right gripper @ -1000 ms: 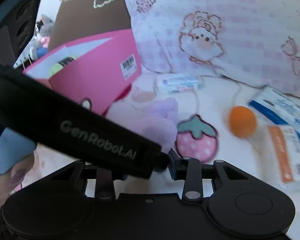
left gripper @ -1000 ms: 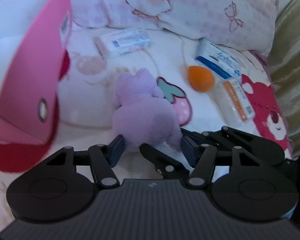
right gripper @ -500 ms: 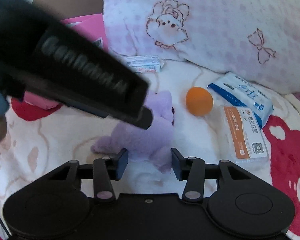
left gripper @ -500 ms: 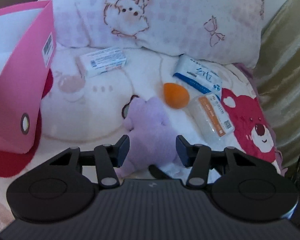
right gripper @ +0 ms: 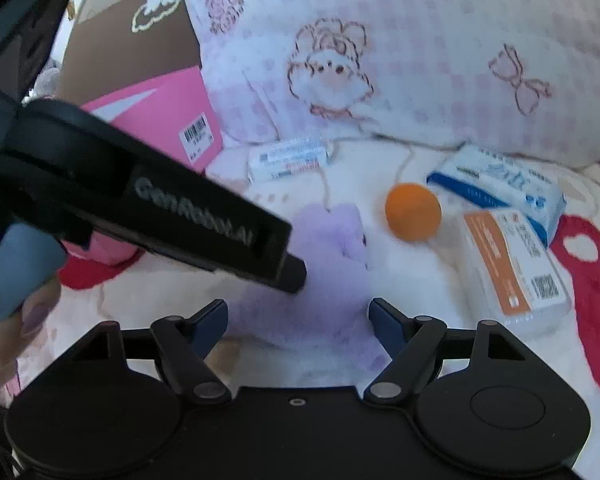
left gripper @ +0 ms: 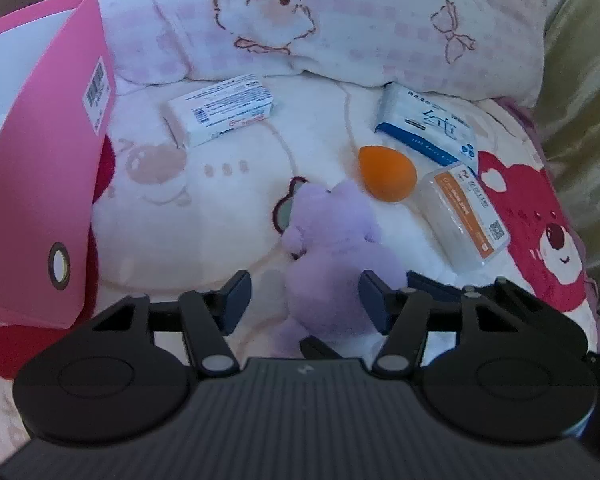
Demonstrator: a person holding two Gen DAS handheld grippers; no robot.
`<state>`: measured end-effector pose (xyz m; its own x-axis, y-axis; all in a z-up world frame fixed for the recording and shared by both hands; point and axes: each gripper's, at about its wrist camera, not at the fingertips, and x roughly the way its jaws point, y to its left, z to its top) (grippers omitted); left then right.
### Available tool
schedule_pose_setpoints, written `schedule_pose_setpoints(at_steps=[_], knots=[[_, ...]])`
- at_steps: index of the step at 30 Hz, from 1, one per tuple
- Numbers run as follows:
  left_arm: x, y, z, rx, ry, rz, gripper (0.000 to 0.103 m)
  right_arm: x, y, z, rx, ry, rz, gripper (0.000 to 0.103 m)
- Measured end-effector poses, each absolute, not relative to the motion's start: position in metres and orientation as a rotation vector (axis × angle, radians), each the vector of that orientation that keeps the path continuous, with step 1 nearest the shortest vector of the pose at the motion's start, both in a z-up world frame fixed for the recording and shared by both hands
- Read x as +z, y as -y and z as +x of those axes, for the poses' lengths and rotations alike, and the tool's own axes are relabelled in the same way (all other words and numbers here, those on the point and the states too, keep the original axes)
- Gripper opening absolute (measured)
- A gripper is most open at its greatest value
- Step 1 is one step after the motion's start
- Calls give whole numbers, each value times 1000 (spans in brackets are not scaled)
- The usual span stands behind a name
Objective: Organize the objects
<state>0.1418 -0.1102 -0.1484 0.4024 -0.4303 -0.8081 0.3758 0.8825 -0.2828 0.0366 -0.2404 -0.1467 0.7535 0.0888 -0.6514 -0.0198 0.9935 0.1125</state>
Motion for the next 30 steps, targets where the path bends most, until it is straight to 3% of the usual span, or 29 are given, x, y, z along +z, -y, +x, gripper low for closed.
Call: schedule_pose_setpoints(at_steps=[3,11,17,22,23,30], knots=[[-155,105,147,-567,-1098,-178,42,-148,235,37,45,-712,94,82],[-165,102,137,-526,-1112,-256,33,-155,229,33,10,-731,42,75],[-162,100,126,-543,-1063,-213,31,-164,219,35,-30,-734,36,74],[-155,95,121,-657,-1074,-298,30,-157,218,28,2,-727,61,61],[-156,94,120,-725,-1099,-343,26,-155,216,26,42,-723,73,59],[-150,73,112,-653,-1056,-309,24,-154,193,26,44,-755,-14,57]])
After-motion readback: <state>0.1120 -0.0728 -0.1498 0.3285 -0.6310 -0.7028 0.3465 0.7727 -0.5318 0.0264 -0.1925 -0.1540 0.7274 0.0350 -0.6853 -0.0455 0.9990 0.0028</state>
